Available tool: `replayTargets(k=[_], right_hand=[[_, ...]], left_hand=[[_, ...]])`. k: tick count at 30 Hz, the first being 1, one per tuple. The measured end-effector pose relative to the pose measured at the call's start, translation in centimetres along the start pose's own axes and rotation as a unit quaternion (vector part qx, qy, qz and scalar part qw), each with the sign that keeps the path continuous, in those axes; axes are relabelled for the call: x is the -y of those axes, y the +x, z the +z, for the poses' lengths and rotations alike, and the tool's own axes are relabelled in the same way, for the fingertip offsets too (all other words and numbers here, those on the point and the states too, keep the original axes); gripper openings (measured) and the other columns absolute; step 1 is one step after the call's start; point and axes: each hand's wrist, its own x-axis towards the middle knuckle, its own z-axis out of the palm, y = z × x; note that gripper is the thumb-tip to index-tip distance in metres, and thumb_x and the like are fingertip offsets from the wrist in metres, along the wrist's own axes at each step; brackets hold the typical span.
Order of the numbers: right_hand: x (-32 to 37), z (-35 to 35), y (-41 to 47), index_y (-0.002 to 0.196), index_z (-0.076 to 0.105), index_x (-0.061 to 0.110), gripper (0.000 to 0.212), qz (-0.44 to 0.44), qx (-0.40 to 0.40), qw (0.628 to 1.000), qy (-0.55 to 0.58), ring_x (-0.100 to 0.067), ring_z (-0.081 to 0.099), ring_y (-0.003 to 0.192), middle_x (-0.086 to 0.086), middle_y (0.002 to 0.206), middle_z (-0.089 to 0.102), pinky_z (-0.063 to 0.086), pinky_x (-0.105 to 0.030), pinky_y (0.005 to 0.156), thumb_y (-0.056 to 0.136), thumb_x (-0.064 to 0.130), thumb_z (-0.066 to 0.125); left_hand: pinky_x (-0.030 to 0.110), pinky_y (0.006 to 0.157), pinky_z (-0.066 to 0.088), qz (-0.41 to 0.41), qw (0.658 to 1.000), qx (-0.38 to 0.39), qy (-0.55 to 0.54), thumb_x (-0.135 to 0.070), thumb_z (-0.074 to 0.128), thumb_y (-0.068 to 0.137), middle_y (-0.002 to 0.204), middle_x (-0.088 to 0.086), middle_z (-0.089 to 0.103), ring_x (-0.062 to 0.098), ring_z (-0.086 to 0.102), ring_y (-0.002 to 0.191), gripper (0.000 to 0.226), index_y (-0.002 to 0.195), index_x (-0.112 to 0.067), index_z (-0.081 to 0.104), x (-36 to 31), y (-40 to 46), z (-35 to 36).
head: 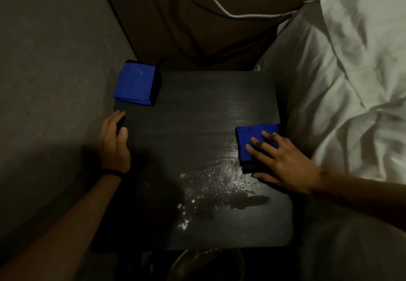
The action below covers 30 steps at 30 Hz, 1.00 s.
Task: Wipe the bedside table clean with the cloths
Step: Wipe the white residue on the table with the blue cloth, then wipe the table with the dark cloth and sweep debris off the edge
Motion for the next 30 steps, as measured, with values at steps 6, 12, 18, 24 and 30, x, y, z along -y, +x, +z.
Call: replayTargets(k=[6,12,18,24,30], right_hand=[[1.5,-0.1,-1.6,0.127,0.068,0.009,0.072,-0.014,-0.030,0.999,-0.018,-0.051,0.066,0.104,-0.018,0.124,0.069,0.057,-0.051,0.068,0.061,0.024,0.093],[3.1,-0.8,-3.3,0.119,0.071,0.008,0.053,-0.005,-0.063,0.995,0.077,-0.040,0.067,0.098,-0.009,0.111,0.072,0.058,-0.046,0.069,0.069,0.014,0.086],[1.6,-3.7,-3.0,0.097,0.070,0.030,0.025,0.094,0.001,0.829,0.551,-0.002,0.062,0.082,0.007,0.088,0.069,0.048,-0.022,0.076,0.102,0.013,0.052],[-0.9,-4.3,-0.7,0.095,0.066,0.022,0.030,0.182,0.069,0.775,0.601,-0.015,0.064,0.086,0.001,0.085,0.069,0.049,-0.032,0.080,0.102,-0.001,0.048],[0.4,-4.3,-1.0,0.099,0.067,0.020,0.013,0.207,-0.038,0.869,0.447,-0.007,0.068,0.085,0.001,0.092,0.072,0.054,-0.025,0.078,0.099,0.012,0.057]], left_hand=[[0.041,0.108,0.034,-0.007,1.000,-0.004,-0.004,-0.032,0.028,0.091,0.140,0.020,0.047,0.028,0.044,0.130,0.056,0.132,-0.001,0.051,0.2,0.0,0.2],[0.035,0.107,0.035,0.006,1.000,-0.003,-0.009,-0.031,0.029,0.093,0.138,0.021,0.049,0.028,0.045,0.128,0.054,0.132,0.000,0.050,0.3,-0.1,0.2],[0.029,0.105,0.034,0.008,1.000,-0.003,-0.017,-0.035,0.028,0.091,0.136,0.021,0.050,0.028,0.047,0.127,0.058,0.131,0.001,0.051,0.3,-0.1,0.2],[0.029,0.104,0.034,0.005,1.000,-0.003,-0.012,-0.036,0.028,0.091,0.138,0.020,0.049,0.027,0.046,0.127,0.059,0.132,0.000,0.051,0.3,-0.1,0.0],[0.034,0.106,0.031,-0.024,1.000,0.000,-0.004,-0.044,0.034,0.091,0.144,0.014,0.042,0.021,0.041,0.131,0.058,0.134,-0.009,0.049,-0.4,-1.0,1.0]])
